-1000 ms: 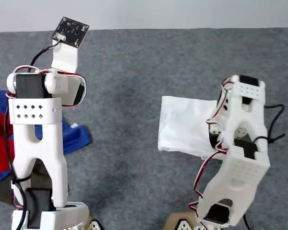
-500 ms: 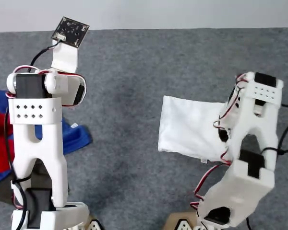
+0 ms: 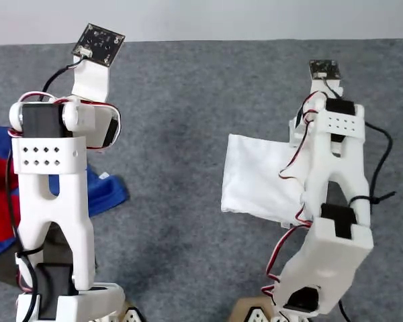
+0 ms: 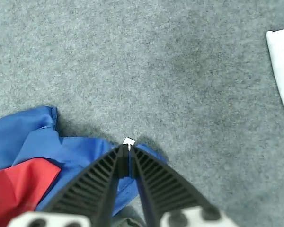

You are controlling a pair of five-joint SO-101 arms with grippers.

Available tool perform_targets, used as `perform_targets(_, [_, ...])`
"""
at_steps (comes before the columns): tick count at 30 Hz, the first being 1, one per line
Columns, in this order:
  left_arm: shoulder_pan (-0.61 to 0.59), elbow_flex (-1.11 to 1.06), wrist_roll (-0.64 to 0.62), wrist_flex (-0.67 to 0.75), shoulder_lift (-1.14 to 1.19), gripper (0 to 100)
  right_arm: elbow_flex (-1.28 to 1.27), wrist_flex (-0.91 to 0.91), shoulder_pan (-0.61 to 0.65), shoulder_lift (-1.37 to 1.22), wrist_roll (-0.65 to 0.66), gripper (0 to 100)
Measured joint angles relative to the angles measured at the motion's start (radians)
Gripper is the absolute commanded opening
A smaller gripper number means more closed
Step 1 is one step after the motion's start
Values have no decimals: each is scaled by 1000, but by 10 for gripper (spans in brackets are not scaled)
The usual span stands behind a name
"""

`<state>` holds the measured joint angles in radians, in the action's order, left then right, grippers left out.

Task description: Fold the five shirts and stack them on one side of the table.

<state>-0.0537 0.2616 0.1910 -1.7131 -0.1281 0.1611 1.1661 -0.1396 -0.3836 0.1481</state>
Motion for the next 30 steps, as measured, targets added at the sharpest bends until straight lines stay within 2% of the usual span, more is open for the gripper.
perform_targets(9, [0,0,0,0,0,8,0,-163,-46,-138,0,11])
perform_targets(22, [0,0,0,0,0,8,91,143,-49,38,0,10])
perform_targets(25, [0,0,0,0,0,8,91,144,-81,29,0,10])
perform_targets(30, [0,0,0,0,0,8,92,9,-160,-133,23,10])
